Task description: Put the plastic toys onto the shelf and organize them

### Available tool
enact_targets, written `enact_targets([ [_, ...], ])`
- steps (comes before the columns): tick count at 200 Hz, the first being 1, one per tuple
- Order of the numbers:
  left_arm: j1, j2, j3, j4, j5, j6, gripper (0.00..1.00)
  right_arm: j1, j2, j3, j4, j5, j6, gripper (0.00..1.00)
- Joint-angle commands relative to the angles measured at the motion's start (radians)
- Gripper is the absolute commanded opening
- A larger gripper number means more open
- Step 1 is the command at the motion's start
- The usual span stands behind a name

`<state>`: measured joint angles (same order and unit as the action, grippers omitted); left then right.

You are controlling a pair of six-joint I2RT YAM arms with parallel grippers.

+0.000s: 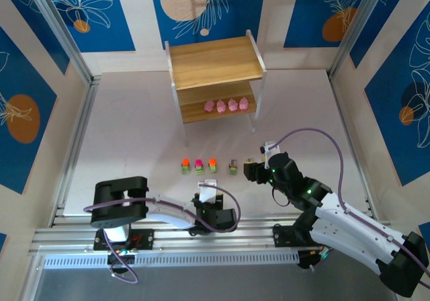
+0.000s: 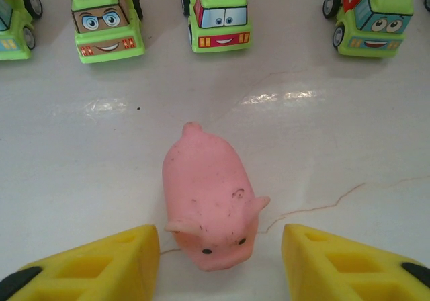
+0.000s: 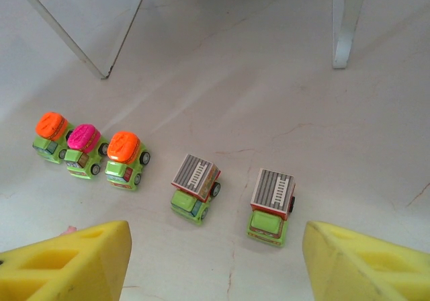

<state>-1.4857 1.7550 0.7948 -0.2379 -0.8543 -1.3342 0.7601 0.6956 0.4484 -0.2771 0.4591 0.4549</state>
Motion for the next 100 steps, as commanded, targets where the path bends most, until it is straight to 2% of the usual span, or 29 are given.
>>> enact_targets([
  [1,0.014,0.018,0.011,0.019,0.016,-0.009,0.49,0.007,-0.014,-0.005,0.010,-0.006,0.001,0.68],
  [47,0.031,0.022,-0.009,0.064,0.021,0.017,0.45,0.008,-0.013,-0.005,0.012,-0.008,-0.001,0.68],
  [100,0.044,0.010,-0.017,0.086,0.014,0.048,0.36,0.010,-0.011,-0.005,0.012,-0.011,-0.002,0.65],
])
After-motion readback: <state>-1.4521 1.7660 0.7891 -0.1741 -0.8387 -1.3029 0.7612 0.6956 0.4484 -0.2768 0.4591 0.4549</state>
